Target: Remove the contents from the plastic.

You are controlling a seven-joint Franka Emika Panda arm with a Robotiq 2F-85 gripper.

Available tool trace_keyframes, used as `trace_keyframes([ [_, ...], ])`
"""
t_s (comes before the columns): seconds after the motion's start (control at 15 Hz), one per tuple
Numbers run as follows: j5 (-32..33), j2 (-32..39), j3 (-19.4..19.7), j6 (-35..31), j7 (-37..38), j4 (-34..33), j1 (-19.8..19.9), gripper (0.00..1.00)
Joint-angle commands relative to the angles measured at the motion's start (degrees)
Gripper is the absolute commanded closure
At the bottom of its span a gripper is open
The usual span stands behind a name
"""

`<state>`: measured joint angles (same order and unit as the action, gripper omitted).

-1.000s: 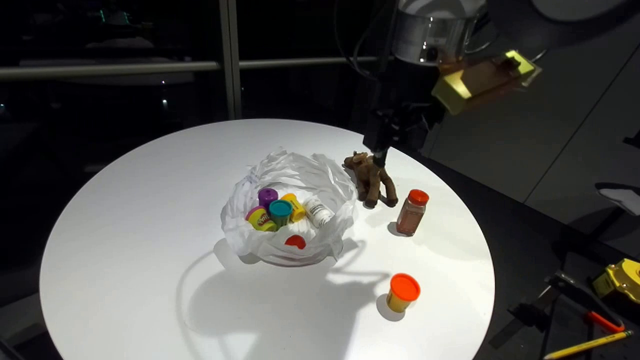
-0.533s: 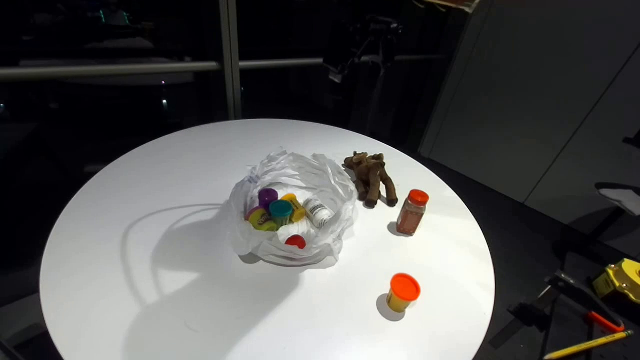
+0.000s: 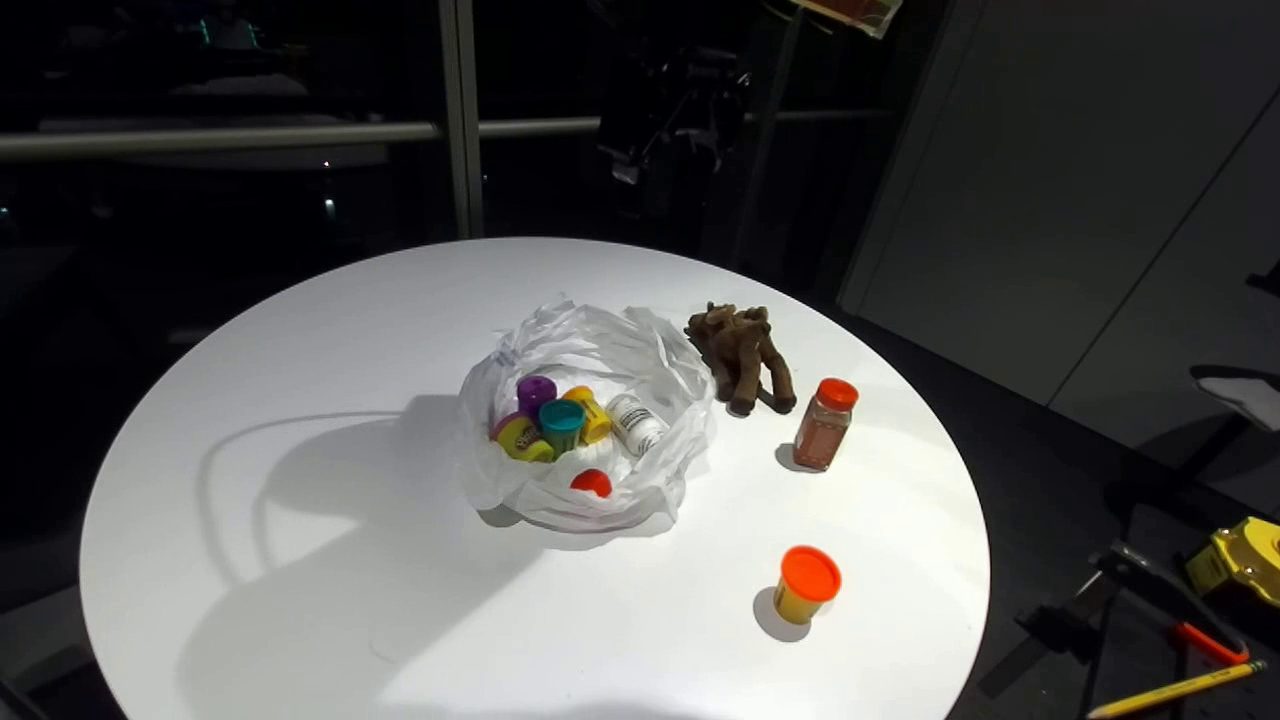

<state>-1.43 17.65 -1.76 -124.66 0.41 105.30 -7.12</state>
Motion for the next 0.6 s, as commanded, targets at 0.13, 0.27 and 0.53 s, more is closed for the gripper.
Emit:
trace_keyframes([
  [0.13, 0.33, 0.02, -0.88, 0.32, 0.04, -0.25, 0.91, 0.00],
  [0.27, 0.66, 1.88, -1.07, -1.45, 1.43, -0.94, 0.22, 0.00],
  [0.53, 1.57, 6.23, -1.87, -7.36, 5.67, -1.41, -1.92, 0.00],
])
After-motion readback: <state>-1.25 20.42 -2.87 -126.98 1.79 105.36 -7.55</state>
